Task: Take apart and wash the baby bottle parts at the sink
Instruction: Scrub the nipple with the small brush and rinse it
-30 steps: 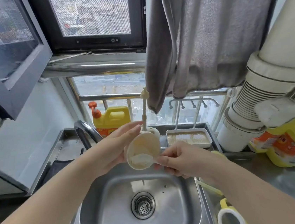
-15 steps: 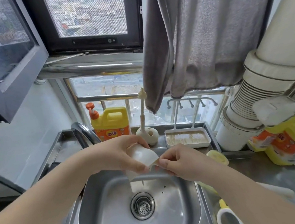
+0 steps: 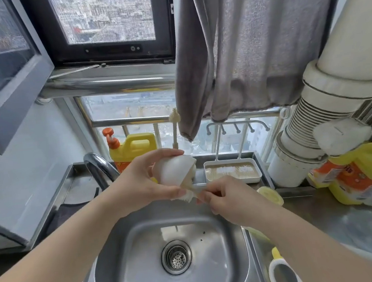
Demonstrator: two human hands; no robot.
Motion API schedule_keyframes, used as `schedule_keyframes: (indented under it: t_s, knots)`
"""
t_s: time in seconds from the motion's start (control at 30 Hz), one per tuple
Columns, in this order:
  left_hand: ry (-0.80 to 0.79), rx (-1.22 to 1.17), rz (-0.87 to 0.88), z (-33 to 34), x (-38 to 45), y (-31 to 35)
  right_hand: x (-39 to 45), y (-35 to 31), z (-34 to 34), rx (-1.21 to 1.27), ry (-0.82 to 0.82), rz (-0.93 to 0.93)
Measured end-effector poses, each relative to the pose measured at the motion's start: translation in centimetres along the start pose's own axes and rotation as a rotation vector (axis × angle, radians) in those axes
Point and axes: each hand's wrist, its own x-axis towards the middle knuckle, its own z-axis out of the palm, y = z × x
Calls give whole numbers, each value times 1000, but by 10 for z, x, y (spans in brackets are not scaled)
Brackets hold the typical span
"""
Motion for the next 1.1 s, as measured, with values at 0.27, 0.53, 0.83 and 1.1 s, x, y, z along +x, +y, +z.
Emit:
schedule_keyframes:
  t_s: [0.27, 0.53, 0.83, 1.1]
  knots:
    - [-7, 21, 84, 0, -4, -2, -6, 1, 4, 489, -258, 106]
    - [31, 5, 71, 1, -1, -3, 6, 4, 12, -292, 223, -128]
    - [99, -71, 166, 2, -7, -6, -1, -7, 15, 770, -325, 121]
    - [145, -92, 87, -1, -11, -11, 19, -11, 12, -780, 589, -272]
